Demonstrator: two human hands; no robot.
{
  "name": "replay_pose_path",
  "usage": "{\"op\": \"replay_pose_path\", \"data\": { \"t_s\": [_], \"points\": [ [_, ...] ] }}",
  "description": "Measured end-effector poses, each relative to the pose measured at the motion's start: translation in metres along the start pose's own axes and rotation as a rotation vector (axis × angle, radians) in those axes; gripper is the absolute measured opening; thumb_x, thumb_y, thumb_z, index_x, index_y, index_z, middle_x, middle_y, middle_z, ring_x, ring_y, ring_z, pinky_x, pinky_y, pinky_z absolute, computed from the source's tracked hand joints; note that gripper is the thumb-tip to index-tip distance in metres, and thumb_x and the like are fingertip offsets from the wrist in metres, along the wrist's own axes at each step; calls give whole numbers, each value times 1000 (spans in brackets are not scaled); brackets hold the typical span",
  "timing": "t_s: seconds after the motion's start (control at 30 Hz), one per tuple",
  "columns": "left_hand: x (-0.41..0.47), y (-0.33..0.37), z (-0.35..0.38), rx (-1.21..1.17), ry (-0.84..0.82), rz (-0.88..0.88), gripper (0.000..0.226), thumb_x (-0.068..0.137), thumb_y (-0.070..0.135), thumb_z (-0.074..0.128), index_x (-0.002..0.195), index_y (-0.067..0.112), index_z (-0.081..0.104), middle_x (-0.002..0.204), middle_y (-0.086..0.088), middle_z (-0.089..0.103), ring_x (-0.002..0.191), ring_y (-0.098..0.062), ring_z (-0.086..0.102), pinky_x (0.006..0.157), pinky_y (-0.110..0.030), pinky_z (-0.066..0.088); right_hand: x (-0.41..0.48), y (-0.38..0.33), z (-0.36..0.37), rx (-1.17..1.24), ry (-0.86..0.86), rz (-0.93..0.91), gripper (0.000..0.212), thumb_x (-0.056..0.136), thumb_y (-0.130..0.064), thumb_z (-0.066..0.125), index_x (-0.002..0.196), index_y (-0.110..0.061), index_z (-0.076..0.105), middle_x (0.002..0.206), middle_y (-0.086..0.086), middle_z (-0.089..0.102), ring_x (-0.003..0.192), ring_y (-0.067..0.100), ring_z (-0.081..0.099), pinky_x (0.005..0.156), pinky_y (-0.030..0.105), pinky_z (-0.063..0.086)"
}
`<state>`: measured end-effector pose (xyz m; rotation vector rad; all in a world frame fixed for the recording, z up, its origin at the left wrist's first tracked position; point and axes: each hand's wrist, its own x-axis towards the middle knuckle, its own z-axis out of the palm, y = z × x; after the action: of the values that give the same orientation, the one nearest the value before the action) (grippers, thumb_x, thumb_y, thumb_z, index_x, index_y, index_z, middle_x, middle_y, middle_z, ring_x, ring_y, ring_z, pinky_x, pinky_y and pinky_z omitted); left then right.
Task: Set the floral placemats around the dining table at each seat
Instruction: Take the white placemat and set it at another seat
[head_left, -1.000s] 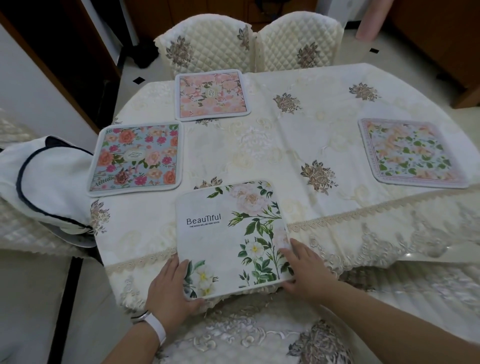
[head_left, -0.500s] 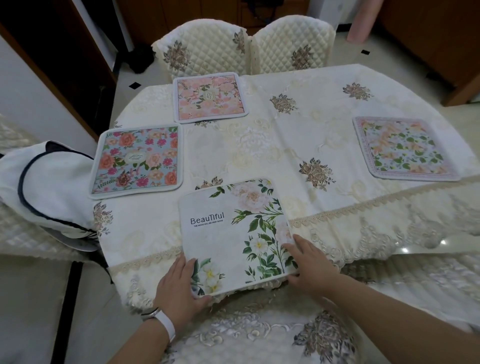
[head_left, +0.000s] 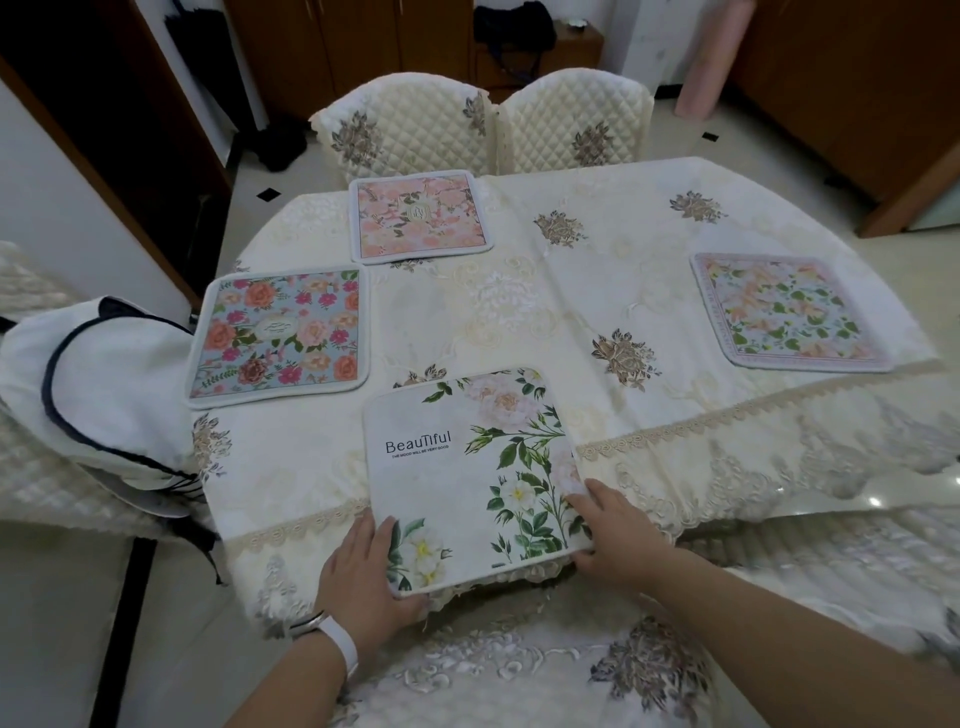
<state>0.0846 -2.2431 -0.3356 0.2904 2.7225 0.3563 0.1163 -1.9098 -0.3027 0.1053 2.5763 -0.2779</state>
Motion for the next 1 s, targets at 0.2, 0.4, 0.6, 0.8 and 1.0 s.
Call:
{"op": "replay_pose_path", "data": {
  "t_s": [0.2,0.4,0.6,0.8,1.0],
  "points": [
    [-5,1,-3,8,-13,-10,101,69,72,53,151,28,14,162,1,8,148,-20,6,117,-37,20,-12,-1,-7,-9,-20,6,62,86,-36,56,143,-22,38,148,8,34,130,27,39,104,41,43],
    [-11,11,-13,-53,35,-15,88,75,67,52,148,25,27,160,-4,19,146,-23,16,115,-39,24,-25,5,-20,60,-11,-7,62,90,-36,52,147,-20,35,147,4,38,131,24,41,104,39,41],
    [-10,47,-39,-157,199,90,69,77,58,37,130,18,58,140,-5,53,128,-25,48,105,-40,39,-35,15,-59,98,129,-33,56,96,-39,48,147,-21,37,146,0,42,131,22,42,103,38,42],
    [0,109,-62,-74,350,249,54,80,54,44,117,22,67,125,-2,64,116,-25,58,94,-46,48,-41,40,-96,66,313,-116,47,98,-40,44,141,-21,47,140,-4,50,126,18,46,99,33,43],
    [11,199,-68,-69,400,258,50,79,51,49,115,21,68,122,-2,65,113,-25,59,92,-47,49,-52,108,-132,40,394,-188,45,98,-42,43,138,-22,49,137,-6,53,121,17,50,95,32,45]
  ]
}}
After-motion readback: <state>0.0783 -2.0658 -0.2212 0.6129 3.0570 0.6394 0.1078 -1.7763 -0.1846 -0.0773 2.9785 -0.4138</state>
